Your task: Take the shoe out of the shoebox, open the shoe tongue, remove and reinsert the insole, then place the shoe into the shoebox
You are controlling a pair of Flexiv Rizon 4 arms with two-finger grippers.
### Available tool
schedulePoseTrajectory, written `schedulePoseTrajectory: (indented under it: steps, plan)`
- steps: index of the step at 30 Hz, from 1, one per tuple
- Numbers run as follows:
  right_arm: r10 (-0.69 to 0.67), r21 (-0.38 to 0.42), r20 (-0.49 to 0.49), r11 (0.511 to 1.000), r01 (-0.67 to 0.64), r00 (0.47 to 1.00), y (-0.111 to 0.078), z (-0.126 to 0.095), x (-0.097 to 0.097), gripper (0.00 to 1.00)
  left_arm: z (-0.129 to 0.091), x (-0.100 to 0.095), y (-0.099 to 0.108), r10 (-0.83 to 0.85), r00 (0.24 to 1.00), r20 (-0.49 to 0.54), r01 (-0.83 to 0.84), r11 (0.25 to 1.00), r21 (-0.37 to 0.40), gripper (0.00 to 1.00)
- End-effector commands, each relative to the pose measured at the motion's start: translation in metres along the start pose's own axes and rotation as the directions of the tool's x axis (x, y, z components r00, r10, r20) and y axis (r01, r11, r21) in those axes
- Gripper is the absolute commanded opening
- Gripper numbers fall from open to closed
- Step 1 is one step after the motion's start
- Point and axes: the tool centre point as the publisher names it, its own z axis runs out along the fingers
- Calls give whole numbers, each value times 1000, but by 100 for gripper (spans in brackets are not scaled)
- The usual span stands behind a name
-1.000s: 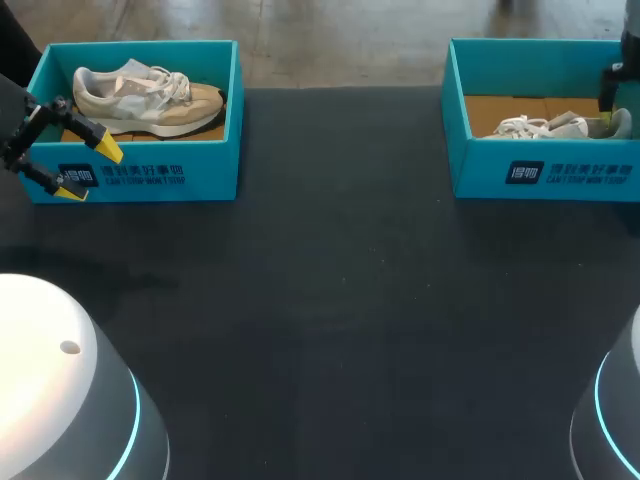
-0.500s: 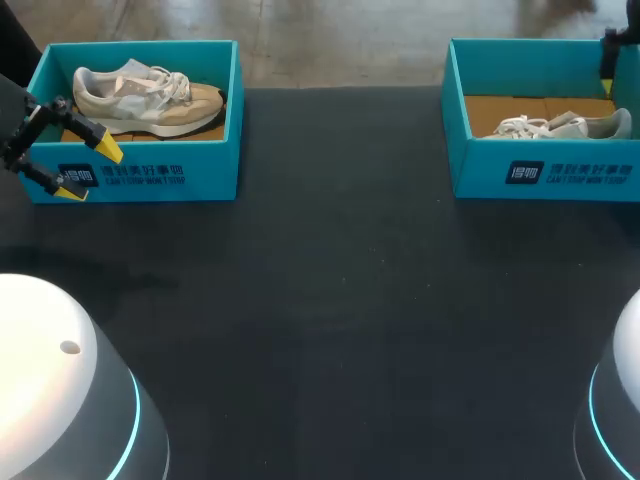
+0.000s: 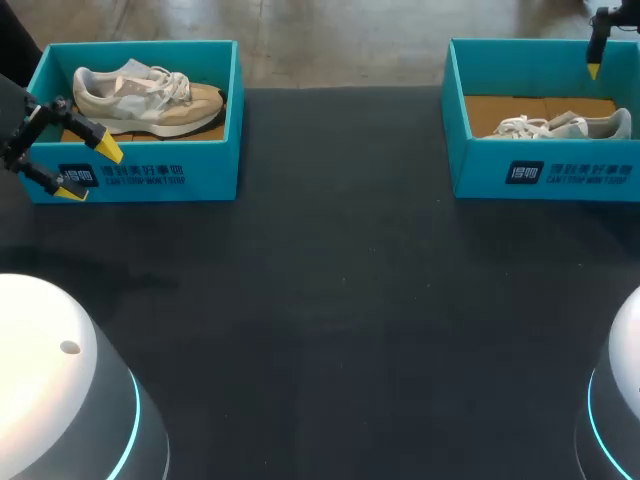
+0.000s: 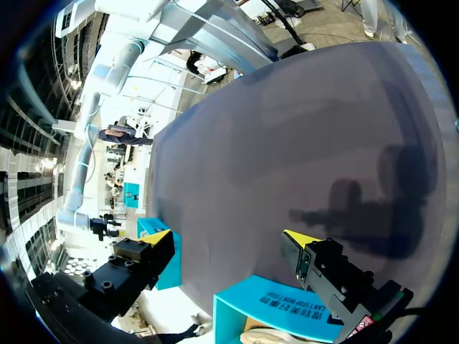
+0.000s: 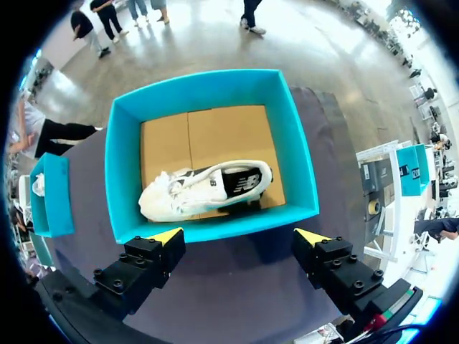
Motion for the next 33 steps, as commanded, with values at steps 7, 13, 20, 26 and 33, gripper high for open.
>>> schedulePoseTrajectory:
  steps: [7,13,20,26,33]
  plan:
    - [-7,-12,-20,1000,7,1000,-43,-9,27,100,0,0,0,1,1000,-1,-1,1000,0,100]
    - [11,-6,-42,1000,-12,999,-62,-8,39,100,0,0,0,1,1000,-1,-1,1000,0,100]
    - [19,4,-43,1000,-19,999,-75,-7,51,100,0,0,0,1,1000,-1,-1,1000,0,100]
    - [19,4,-43,1000,-19,999,-75,-7,51,100,0,0,0,1,1000,-1,-1,1000,0,100]
    - [19,4,-43,1000,-19,999,-75,-7,51,100,0,0,0,1,1000,-1,-1,1000,0,100]
